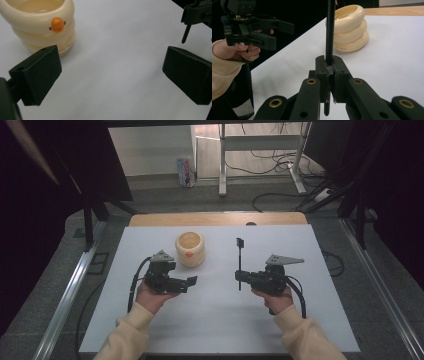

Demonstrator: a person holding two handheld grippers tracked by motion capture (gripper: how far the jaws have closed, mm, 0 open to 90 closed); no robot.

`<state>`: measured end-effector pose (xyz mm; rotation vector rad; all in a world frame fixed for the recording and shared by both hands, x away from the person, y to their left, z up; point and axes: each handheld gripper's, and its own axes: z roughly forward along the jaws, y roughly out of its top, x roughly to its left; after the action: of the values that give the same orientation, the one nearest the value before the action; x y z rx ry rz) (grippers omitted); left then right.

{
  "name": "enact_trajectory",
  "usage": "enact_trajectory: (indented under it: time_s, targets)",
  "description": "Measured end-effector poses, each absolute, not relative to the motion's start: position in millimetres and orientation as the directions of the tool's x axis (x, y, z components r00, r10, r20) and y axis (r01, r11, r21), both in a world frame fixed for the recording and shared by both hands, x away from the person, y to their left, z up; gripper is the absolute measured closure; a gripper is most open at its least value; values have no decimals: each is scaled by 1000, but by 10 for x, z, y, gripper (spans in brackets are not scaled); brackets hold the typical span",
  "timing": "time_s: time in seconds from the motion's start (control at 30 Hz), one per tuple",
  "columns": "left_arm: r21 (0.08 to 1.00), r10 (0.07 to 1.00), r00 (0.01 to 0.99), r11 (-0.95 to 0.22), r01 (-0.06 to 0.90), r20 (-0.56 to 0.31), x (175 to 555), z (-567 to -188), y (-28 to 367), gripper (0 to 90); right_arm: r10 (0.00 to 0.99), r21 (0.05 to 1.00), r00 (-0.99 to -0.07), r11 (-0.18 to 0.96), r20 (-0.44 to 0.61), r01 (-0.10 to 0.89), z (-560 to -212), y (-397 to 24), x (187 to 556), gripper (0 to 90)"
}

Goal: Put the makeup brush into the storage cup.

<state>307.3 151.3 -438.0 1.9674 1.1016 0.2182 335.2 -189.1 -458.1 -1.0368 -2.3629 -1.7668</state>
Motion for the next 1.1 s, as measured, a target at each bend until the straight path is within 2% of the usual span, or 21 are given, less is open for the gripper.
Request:
enact_trajectory:
  time_s: [0.37, 0.77, 1.1]
  targets:
    - [760, 728, 633, -246, 601, -265, 3194, -4244, 1390, 26, 491, 847, -782, 150, 383, 510, -4589, -1885, 3354, 848]
    - [772, 691, 679, -281, 571, -250, 3309, -4099, 1120, 36, 493, 846, -782, 156, 381, 510, -4604, -1877, 3356, 848]
    - [792, 634, 725, -281, 542, -270, 3379, -4023, 908, 74, 498, 843, -778, 155, 383, 514, -4617, -1886, 3366, 848]
